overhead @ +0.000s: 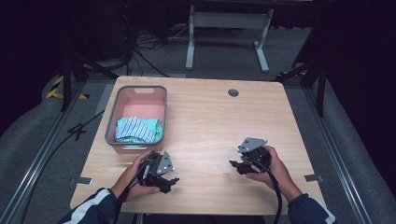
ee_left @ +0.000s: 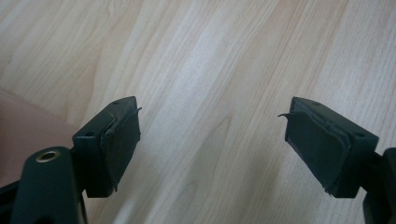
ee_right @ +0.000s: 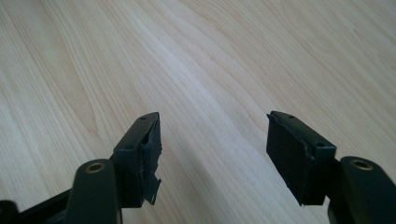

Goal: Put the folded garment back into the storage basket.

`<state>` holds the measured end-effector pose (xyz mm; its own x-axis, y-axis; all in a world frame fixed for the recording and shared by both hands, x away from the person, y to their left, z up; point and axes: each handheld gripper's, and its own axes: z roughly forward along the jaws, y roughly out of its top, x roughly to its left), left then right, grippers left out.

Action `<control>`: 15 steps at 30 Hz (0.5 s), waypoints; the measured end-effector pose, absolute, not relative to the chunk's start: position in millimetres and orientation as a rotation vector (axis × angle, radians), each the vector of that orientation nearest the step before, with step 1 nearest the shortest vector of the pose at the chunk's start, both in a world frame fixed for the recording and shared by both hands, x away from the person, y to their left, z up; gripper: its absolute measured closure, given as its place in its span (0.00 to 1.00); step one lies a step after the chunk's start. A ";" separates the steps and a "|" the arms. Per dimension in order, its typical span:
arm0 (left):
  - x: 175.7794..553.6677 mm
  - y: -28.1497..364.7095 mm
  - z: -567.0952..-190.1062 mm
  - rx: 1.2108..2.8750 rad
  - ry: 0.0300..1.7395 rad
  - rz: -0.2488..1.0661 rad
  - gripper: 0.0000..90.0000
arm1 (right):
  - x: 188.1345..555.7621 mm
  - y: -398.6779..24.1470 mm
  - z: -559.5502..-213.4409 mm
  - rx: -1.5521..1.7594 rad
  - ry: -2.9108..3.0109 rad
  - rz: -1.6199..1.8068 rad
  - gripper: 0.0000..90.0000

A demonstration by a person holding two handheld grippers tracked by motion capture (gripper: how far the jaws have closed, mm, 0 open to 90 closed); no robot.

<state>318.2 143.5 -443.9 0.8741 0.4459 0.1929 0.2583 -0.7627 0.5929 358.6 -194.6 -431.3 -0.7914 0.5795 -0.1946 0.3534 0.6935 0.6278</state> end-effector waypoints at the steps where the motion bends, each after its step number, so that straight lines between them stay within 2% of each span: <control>1: 318.7 144.5 -445.7 2.455 0.514 0.447 0.21 | 357.3 -197.1 -433.5 0.735 2.525 0.818 0.40; 3: 319.7 147.1 -449.5 2.432 0.536 0.430 0.23 | 355.2 -201.8 -436.5 0.748 2.529 0.812 0.40; 15: 323.0 153.4 -467.1 2.429 0.545 0.348 0.21 | 341.2 -236.6 -449.8 0.823 2.478 0.865 0.35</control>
